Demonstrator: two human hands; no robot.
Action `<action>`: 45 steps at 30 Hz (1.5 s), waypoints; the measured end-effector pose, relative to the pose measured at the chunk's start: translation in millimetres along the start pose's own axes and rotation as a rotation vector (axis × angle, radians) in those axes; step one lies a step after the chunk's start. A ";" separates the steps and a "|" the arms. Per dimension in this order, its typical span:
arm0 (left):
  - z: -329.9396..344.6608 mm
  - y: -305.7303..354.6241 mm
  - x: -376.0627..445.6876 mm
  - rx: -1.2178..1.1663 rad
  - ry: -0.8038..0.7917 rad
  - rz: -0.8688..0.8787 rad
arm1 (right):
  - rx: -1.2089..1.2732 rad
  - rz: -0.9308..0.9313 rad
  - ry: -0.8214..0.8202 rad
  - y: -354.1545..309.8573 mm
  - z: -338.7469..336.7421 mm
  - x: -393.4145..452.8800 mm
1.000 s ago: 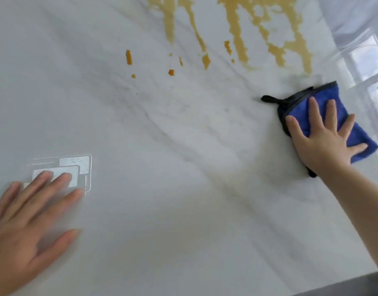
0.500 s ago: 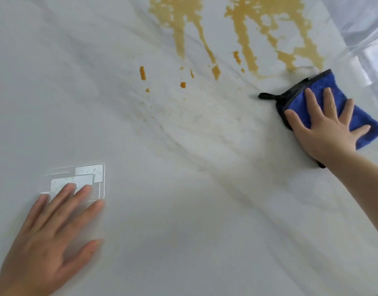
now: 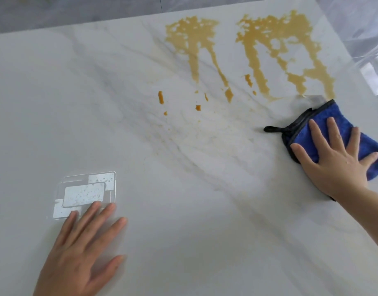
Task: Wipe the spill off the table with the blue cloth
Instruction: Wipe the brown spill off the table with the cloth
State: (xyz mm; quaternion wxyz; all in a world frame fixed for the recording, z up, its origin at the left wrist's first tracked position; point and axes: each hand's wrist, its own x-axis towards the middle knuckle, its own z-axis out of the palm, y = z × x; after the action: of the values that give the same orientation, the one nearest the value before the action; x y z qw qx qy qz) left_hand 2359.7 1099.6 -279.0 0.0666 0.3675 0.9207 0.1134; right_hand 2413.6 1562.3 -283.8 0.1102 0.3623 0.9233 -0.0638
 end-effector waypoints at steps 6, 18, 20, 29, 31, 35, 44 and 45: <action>-6.5 4.4 7.5 -0.032 0.035 0.001 | -0.004 0.005 -0.048 -2.8 -3.4 0.0; -26.1 -9.2 163.4 -0.060 0.115 -0.358 | -0.021 -0.030 -0.066 -5.5 -9.3 -0.3; -22.3 -18.0 192.5 -0.043 0.089 -0.388 | -0.033 -0.037 -0.064 -5.4 -8.6 0.6; -10.9 -44.9 235.1 0.039 0.061 -0.428 | -0.116 -0.266 -0.115 -18.0 -15.9 -6.5; -11.4 -44.5 235.1 0.026 0.063 -0.423 | -0.150 -0.326 -0.105 -27.3 -14.6 -12.5; -13.2 -43.9 235.3 0.017 0.054 -0.407 | -0.136 -0.436 -0.060 -57.1 -10.8 -24.6; -14.3 -42.0 235.6 0.051 0.030 -0.397 | -0.159 -0.810 0.006 -179.2 2.4 -22.3; -14.5 -42.6 235.8 0.052 0.028 -0.394 | -0.158 -0.803 0.002 -191.2 0.6 -16.4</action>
State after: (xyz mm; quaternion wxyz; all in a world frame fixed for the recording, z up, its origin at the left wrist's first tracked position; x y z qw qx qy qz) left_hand 2158.6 1230.4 -285.3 0.0651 0.1802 0.9782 0.0795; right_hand 2294.8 1412.0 -273.1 0.1034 -0.0363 0.9935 -0.0303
